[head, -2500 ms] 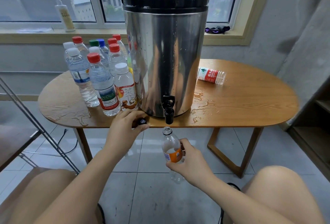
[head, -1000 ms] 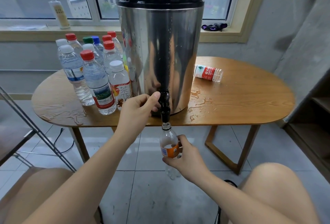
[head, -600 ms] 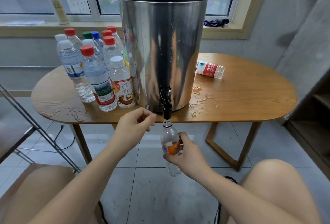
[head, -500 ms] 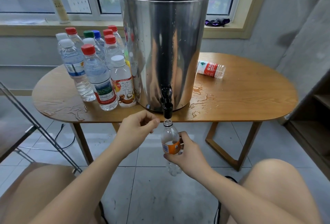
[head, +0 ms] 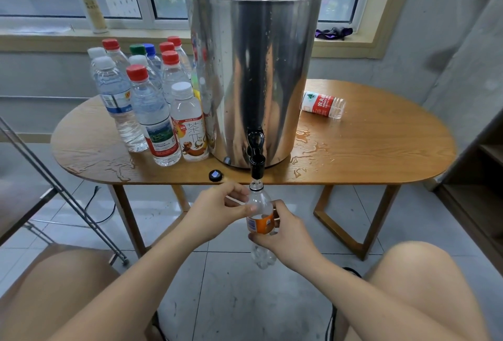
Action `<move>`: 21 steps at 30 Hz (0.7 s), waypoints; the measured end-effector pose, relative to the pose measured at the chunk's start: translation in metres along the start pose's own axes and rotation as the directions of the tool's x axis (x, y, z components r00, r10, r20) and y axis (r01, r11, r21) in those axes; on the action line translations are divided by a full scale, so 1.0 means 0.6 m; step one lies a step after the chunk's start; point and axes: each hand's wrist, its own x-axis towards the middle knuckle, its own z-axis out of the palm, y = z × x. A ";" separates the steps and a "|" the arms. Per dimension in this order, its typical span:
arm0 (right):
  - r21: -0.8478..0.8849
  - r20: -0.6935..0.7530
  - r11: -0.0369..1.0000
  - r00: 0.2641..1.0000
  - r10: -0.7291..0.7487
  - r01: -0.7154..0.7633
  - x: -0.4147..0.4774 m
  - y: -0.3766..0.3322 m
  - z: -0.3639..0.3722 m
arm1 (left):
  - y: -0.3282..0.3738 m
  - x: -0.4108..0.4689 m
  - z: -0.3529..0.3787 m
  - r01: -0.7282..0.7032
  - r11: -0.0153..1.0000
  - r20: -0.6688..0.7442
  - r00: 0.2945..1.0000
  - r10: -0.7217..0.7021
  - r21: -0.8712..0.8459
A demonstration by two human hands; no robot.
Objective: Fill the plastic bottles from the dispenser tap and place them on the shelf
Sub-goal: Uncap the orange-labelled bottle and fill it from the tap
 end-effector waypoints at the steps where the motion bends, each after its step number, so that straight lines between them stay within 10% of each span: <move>1: -0.005 0.004 1.000 1.000 0.001 -0.001 -0.001 -0.001 0.000 | 0.000 0.000 0.000 0.003 1.000 0.005 1.000 -0.003 0.007; 21: 0.022 0.015 1.000 1.000 0.020 -0.021 -0.005 -0.001 -0.001 | -0.005 0.003 0.006 0.001 1.000 0.007 1.000 -0.001 0.015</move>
